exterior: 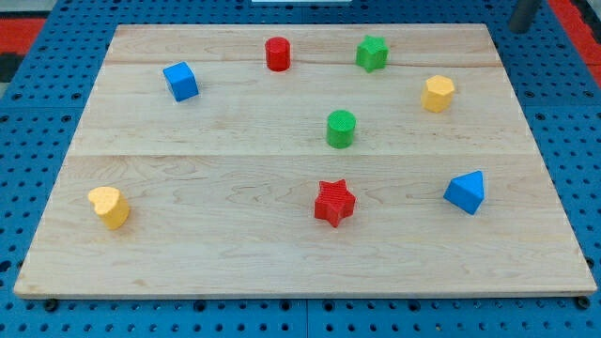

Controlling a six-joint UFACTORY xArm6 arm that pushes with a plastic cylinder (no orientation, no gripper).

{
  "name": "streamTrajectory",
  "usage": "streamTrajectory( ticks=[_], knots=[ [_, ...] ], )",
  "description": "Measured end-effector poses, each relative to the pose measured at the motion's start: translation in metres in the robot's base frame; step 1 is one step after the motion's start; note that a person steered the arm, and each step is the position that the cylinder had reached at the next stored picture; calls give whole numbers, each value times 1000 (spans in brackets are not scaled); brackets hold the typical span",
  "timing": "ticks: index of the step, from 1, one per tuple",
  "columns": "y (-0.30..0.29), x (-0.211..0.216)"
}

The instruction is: Move green circle left beside the green star

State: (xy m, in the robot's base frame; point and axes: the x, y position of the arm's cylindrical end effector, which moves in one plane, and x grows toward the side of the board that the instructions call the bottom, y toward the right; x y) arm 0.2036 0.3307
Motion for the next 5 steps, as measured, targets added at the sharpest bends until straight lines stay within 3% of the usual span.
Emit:
streamTrajectory(
  ticks=[5],
  knots=[
    [7, 3]
  ],
)
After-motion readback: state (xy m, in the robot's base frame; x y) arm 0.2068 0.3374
